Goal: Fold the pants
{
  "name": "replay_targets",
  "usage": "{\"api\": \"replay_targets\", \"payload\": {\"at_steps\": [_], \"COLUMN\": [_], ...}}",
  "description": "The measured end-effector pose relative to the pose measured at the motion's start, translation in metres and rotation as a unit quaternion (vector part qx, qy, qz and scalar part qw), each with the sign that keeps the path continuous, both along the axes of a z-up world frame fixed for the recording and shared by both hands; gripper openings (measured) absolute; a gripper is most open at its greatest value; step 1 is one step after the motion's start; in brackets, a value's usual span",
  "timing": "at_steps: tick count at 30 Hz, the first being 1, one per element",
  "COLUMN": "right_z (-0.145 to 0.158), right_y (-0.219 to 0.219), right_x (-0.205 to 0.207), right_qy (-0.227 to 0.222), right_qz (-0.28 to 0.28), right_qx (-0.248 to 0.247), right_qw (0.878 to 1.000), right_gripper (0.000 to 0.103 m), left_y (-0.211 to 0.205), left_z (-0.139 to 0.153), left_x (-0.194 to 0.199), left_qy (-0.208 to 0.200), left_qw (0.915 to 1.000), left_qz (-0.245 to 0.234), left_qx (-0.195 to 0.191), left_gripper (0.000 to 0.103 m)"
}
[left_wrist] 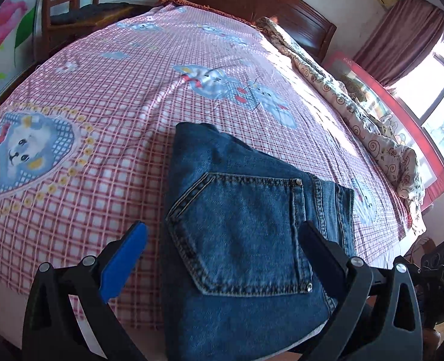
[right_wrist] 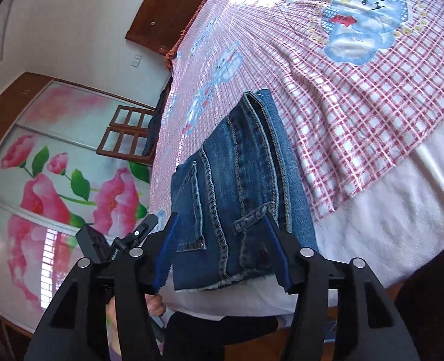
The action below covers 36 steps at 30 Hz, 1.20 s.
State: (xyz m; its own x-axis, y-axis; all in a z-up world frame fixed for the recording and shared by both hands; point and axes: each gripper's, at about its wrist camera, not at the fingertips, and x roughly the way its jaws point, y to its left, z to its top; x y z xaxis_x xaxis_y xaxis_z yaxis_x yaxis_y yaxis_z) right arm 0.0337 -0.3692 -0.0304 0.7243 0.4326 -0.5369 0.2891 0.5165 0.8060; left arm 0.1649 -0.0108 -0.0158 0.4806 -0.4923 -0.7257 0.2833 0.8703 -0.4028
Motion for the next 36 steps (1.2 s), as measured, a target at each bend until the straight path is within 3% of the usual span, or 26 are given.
{"api": "replay_targets", "payload": {"at_steps": [3, 5, 10, 15, 17, 19, 20, 21, 23, 26, 29, 33, 36], "right_z": [-0.009, -0.016, -0.026, -0.031, -0.035, -0.035, -0.034, -0.033, -0.031, -0.021, -0.011, -0.045, -0.065], "right_y": [-0.006, -0.012, -0.012, -0.001, 0.006, 0.009, 0.011, 0.013, 0.015, 0.019, 0.025, 0.021, 0.017], "right_x": [-0.022, -0.028, -0.028, -0.013, -0.004, 0.0, 0.001, 0.002, 0.002, -0.002, -0.008, -0.012, -0.014], "right_qy": [0.01, 0.018, 0.005, 0.01, 0.018, 0.02, 0.02, 0.022, 0.016, -0.005, -0.018, 0.025, 0.017], "right_qz": [-0.01, -0.023, -0.017, -0.016, -0.01, -0.009, -0.009, -0.005, 0.003, 0.009, 0.017, 0.01, -0.004], "right_qx": [0.014, 0.029, 0.062, 0.063, 0.055, 0.043, 0.036, 0.024, 0.021, 0.023, 0.021, 0.018, 0.049], "right_qw": [1.0, 0.999, 0.998, 0.998, 0.998, 0.999, 0.999, 0.999, 1.0, 1.0, 0.999, 0.999, 0.999], "right_gripper": [0.056, 0.056, 0.056, 0.056, 0.056, 0.051, 0.042, 0.021, 0.015, 0.014, 0.014, 0.013, 0.013], "left_y": [0.036, 0.053, 0.058, 0.039, 0.031, 0.025, 0.023, 0.023, 0.027, 0.031, 0.035, 0.044, 0.046], "left_z": [-0.023, -0.039, -0.047, -0.051, -0.055, -0.054, -0.055, -0.057, -0.057, -0.056, -0.06, -0.077, -0.08], "left_x": [-0.025, -0.036, -0.053, -0.057, -0.053, -0.051, -0.048, -0.045, -0.041, -0.045, -0.047, -0.045, -0.045], "left_qy": [0.044, 0.08, 0.088, 0.088, 0.103, 0.107, 0.11, 0.117, 0.119, 0.117, 0.119, 0.127, 0.125], "left_qw": [0.9985, 0.9949, 0.99, 0.9899, 0.9879, 0.9883, 0.9886, 0.9886, 0.9869, 0.9837, 0.9806, 0.9773, 0.9781], "left_qz": [0.032, 0.043, 0.02, 0.0, -0.009, -0.004, -0.006, -0.001, 0.001, 0.015, 0.026, 0.028, 0.021], "left_qx": [-0.009, -0.042, -0.109, -0.111, -0.115, -0.109, -0.102, -0.095, -0.11, -0.136, -0.153, -0.167, -0.165], "left_gripper": [0.101, 0.1, 0.099, 0.091, 0.071, 0.063, 0.047, 0.045, 0.028, 0.019, 0.018, 0.018, 0.019]}}
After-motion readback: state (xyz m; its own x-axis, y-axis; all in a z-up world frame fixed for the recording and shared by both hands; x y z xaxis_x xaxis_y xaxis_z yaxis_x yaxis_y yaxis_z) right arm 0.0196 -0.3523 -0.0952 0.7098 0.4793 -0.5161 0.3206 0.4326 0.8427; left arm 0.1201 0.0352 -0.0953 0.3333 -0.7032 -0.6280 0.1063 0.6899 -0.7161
